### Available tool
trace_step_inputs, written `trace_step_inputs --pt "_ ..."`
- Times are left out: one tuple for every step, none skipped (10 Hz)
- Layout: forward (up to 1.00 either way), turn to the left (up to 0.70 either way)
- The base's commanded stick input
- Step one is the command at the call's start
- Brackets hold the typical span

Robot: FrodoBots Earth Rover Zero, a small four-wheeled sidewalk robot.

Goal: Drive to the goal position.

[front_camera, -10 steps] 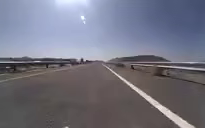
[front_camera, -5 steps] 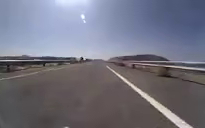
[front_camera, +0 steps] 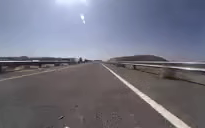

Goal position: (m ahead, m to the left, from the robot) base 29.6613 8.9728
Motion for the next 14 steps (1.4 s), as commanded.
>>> trace_step_inputs --pt "1.00 0.00" --pt "1.00 0.00" --pt "1.00 0.00" --pt "1.00 0.00" --pt "1.00 0.00" --pt "1.00 0.00" --pt "1.00 0.00" --pt "1.00 0.00" --pt "1.00 0.16" --pt "1.00 0.04" --pt "1.00 0.00" --pt "1.00 0.00" --pt "1.00 0.00" --pt "1.00 0.00"
